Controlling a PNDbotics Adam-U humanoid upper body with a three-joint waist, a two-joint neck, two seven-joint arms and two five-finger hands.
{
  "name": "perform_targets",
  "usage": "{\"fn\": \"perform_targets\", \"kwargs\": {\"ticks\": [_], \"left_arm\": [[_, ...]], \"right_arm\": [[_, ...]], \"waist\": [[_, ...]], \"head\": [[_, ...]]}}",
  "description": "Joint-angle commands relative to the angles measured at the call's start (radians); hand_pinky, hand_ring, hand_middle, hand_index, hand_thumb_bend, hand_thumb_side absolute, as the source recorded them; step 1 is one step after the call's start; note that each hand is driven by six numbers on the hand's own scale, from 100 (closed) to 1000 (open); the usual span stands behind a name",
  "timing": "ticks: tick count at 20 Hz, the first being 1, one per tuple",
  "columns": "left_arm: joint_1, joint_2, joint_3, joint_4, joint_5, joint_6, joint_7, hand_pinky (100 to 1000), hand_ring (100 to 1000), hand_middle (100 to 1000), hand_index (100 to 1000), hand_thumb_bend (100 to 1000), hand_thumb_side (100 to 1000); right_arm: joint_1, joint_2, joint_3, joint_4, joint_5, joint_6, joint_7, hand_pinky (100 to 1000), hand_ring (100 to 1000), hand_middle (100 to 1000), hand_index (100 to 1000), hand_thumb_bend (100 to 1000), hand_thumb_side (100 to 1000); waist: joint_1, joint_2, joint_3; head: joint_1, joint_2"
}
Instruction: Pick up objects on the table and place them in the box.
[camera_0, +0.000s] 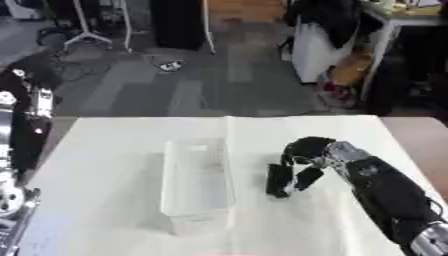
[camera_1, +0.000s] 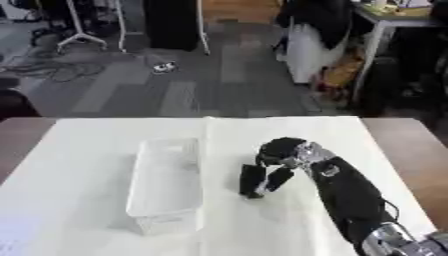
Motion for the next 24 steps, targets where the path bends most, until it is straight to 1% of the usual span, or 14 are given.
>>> {"fn": "perform_targets", "kwargs": {"ticks": [1,5,8,9,10,12,13,14,16,17,21,22,23,24], "left_arm": [[-0.013,0.015,0.001,-0.012,0.001,-0.001,-0.003,570,707,825,861,155,1000],[-0.013,0.014,0.001,-0.012,0.002,-0.002,-0.004,570,707,825,861,155,1000],[-0.013,0.014,0.001,-0.012,0.002,-0.002,-0.004,570,707,825,861,155,1000],[-0.013,0.014,0.001,-0.012,0.002,-0.002,-0.005,570,707,825,861,155,1000],[-0.014,0.014,0.000,-0.012,0.002,-0.002,-0.005,571,707,825,861,155,1000],[-0.015,0.014,0.000,-0.012,0.002,-0.003,-0.006,571,707,825,861,156,1000],[-0.015,0.013,0.000,-0.012,0.002,-0.003,-0.006,571,707,825,861,155,1000],[-0.016,0.013,0.000,-0.012,0.002,-0.003,-0.006,571,707,825,861,155,1000],[-0.017,0.012,0.000,-0.012,0.003,-0.003,-0.006,571,707,825,861,155,1000],[-0.017,0.012,0.000,-0.012,0.003,-0.003,-0.007,570,708,825,861,155,1000],[-0.017,0.012,0.000,-0.012,0.002,-0.003,-0.007,570,708,825,861,155,1000],[-0.017,0.012,0.000,-0.012,0.002,-0.003,-0.007,570,708,825,861,155,1000],[-0.017,0.012,0.000,-0.012,0.002,-0.003,-0.007,571,708,825,861,155,1000],[-0.017,0.012,0.000,-0.012,0.003,-0.003,-0.008,571,708,825,861,155,1000]], "right_arm": [[-0.018,-0.008,-0.011,0.001,0.028,0.009,-0.035,781,666,580,706,725,899],[-0.016,-0.004,-0.021,0.016,0.046,0.020,-0.060,756,623,534,659,728,901],[-0.013,0.001,-0.028,0.015,0.043,0.030,-0.093,657,536,468,558,718,896],[-0.012,0.002,-0.028,0.013,0.041,0.036,-0.111,668,544,474,566,720,898],[-0.011,0.004,-0.029,0.010,0.039,0.041,-0.131,454,427,383,455,696,905],[-0.005,0.008,-0.031,0.000,0.032,0.051,-0.195,341,371,344,419,703,895],[-0.002,0.010,-0.032,-0.001,0.033,0.056,-0.226,408,403,367,442,698,904],[0.001,0.012,-0.033,0.000,0.036,0.060,-0.252,184,296,287,378,698,870],[0.009,0.016,-0.040,0.003,0.038,0.074,-0.311,123,274,265,357,692,876],[0.013,0.019,-0.048,0.005,0.032,0.081,-0.341,100,250,242,339,671,870],[0.024,0.023,-0.062,0.011,0.000,0.092,-0.454,100,201,190,287,590,790],[0.025,0.023,-0.061,0.014,-0.004,0.092,-0.470,100,200,186,282,584,786],[0.026,0.024,-0.062,0.015,-0.009,0.090,-0.487,100,192,172,267,553,768],[0.027,0.024,-0.062,0.015,-0.014,0.087,-0.502,100,190,170,264,553,765]], "waist": [[0.004,-0.009,0.001],[0.004,-0.009,0.001],[0.005,-0.008,0.001],[0.005,-0.008,0.001],[0.005,-0.008,0.001],[0.005,-0.007,0.002],[0.005,-0.006,0.002],[0.005,-0.006,0.003],[0.005,-0.005,0.003],[0.006,-0.005,0.003],[0.006,-0.004,0.003],[0.006,-0.004,0.003],[0.006,-0.004,0.003],[0.006,-0.004,0.003]], "head": [[0.003,-0.004],[0.004,-0.004],[0.003,-0.003],[0.003,-0.003],[0.004,-0.003],[0.003,-0.005],[0.003,-0.006],[0.003,-0.007],[0.003,-0.010],[0.004,-0.012],[0.007,-0.014],[0.007,-0.014],[0.007,-0.014],[0.006,-0.015]]}}
